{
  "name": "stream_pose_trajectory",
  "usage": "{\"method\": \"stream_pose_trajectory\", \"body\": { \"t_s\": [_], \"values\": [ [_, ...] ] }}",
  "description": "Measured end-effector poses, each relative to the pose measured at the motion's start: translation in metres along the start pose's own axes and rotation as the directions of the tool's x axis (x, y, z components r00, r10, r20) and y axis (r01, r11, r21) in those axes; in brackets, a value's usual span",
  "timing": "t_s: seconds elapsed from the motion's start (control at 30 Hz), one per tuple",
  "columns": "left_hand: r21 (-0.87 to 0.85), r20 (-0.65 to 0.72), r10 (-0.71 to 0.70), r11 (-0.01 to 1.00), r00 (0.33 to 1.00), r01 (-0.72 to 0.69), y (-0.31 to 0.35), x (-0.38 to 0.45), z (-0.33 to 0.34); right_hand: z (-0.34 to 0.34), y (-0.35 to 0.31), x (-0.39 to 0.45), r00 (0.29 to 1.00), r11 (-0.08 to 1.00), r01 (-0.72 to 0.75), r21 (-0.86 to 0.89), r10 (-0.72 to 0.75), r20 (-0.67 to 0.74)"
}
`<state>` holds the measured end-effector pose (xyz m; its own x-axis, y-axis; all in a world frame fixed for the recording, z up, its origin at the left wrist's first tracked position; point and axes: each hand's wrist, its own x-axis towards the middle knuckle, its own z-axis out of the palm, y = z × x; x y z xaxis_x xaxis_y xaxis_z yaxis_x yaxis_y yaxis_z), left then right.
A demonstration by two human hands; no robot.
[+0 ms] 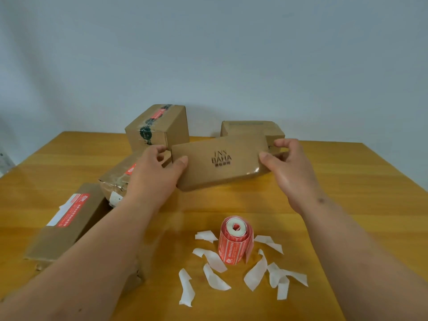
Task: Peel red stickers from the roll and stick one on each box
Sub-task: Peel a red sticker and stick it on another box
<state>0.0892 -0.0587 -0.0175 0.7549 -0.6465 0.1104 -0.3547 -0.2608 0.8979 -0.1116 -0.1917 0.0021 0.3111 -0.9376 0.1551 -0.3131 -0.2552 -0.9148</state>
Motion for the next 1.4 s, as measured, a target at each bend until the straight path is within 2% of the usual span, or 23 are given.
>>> {"method": "stream_pose_trajectory", "body": {
  "t_s": [0.07, 0.13, 0.23, 0.33, 0.47, 0.63, 0.73, 0.87, 0.97, 1.07, 1.23, 1.4],
  "values": [
    [0.077, -0.05, -0.02, 0.997, 0.999, 0.024, 0.003, 0.004, -0.003, 0.002, -0.001, 0.0, 1.0, 0.998, -0.013, 0.057, 0.013, 0.007],
    [0.158, -0.056, -0.039, 0.986, 0.998, 0.047, 0.007, 0.007, -0.003, 0.007, 0.002, 0.0, 0.996, 0.997, -0.053, 0.048, 0.049, 0.081],
    [0.204, 0.002, -0.06, 0.977, 0.998, 0.058, 0.008, 0.008, 0.001, 0.017, 0.011, 0.003, 0.984, 0.981, -0.089, -0.172, 0.113, 0.137],
    [0.254, 0.067, -0.063, 0.966, 0.996, 0.044, 0.002, 0.007, 0.005, 0.028, 0.021, 0.006, 0.982, 0.926, -0.058, -0.372, 0.119, 0.144],
    [0.471, 0.146, 0.007, 0.879, 0.989, -0.075, -0.008, 0.005, 0.01, 0.037, 0.03, 0.007, 0.981, 0.891, 0.0, -0.453, 0.087, 0.172],
    [0.574, 0.169, 0.161, 0.786, 0.972, -0.23, -0.001, -0.007, 0.017, 0.033, 0.029, 0.007, 0.987, 0.88, 0.074, -0.469, 0.001, 0.158],
    [0.484, 0.239, 0.278, 0.797, 0.93, -0.363, 0.011, -0.026, 0.024, 0.026, 0.025, 0.0, 0.988, 0.901, 0.136, -0.412, -0.092, 0.125],
    [0.323, 0.478, 0.265, 0.834, 0.838, -0.448, 0.023, -0.061, 0.029, 0.014, 0.016, -0.017, 0.976, 0.921, 0.2, -0.333, -0.156, 0.154],
    [0.435, 0.584, 0.235, 0.717, 0.777, -0.544, 0.023, -0.08, 0.037, 0.007, 0.013, -0.032, 0.961, 0.923, 0.221, -0.315, -0.152, 0.229],
    [0.523, 0.569, 0.228, 0.641, 0.79, -0.562, 0.018, -0.089, 0.045, 0.003, 0.013, -0.046, 0.944, 0.912, 0.245, -0.328, -0.147, 0.296],
    [0.442, 0.542, 0.231, 0.74, 0.808, -0.507, 0.007, -0.092, 0.042, -0.006, 0.017, -0.063, 0.904, 0.894, 0.268, -0.36, -0.104, 0.415],
    [0.383, 0.547, 0.149, 0.83, 0.824, -0.404, 0.003, -0.088, 0.032, -0.012, 0.016, -0.079, 0.807, 0.874, 0.312, -0.371, -0.038, 0.589]
  ]
}}
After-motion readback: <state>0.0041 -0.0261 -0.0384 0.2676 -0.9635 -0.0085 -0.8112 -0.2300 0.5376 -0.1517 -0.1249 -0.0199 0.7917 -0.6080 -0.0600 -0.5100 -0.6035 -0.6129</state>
